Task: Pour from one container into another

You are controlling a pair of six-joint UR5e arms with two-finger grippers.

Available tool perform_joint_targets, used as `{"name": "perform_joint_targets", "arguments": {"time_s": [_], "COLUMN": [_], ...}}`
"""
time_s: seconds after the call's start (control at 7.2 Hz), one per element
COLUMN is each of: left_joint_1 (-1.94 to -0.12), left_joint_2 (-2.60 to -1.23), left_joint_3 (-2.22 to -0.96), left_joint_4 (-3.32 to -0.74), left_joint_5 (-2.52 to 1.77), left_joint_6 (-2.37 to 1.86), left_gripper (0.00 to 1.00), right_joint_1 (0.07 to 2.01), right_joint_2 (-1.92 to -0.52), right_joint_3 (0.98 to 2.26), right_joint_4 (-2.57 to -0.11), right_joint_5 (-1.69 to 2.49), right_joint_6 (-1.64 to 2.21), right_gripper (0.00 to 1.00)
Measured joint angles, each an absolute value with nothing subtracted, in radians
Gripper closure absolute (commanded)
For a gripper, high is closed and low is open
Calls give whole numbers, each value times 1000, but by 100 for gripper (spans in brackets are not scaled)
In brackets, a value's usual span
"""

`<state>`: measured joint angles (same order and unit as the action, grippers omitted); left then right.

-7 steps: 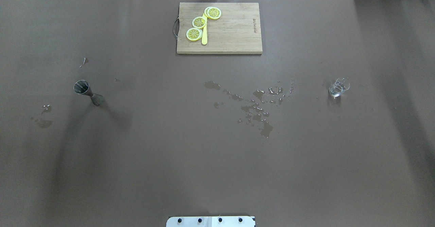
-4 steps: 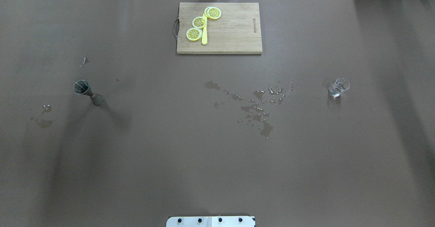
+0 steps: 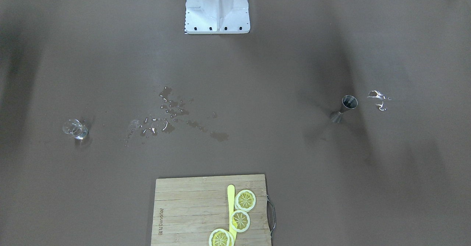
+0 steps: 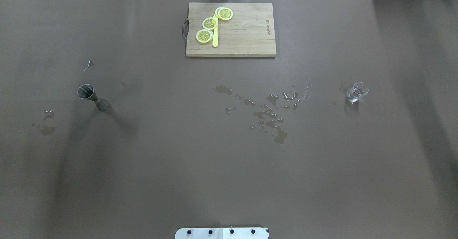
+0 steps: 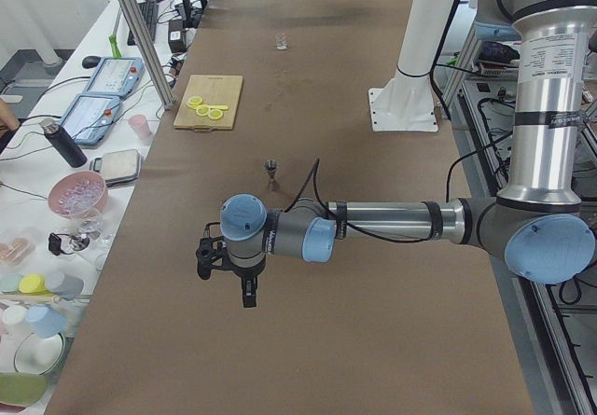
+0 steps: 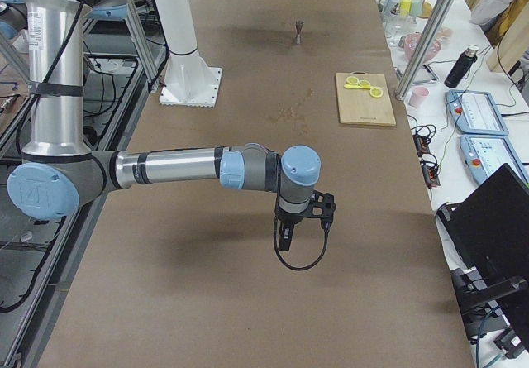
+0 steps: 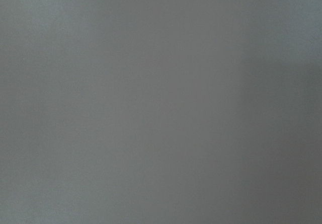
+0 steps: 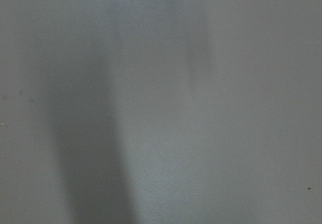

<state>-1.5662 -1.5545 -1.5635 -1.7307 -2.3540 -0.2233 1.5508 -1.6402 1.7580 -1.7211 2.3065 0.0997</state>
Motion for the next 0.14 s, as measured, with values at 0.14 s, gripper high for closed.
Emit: {"name": "perform_joint_targets", "arguments": {"time_s": [0.14], "left_joint_1": [-1566], "left_joint_2": [-1554], "left_joint_3": [-1560], "left_joint_4": [-1731], "left_joint_5": [-2354], "left_joint_6": [-222], "left_gripper": [1], "right_joint_1": [1551], "right_joint_2": [-1641], "right_joint_3": [1758], "right_joint_4": [-1721], "right_joint_5": [2307], "right_joint_6": [100], "right_gripper": [0]}}
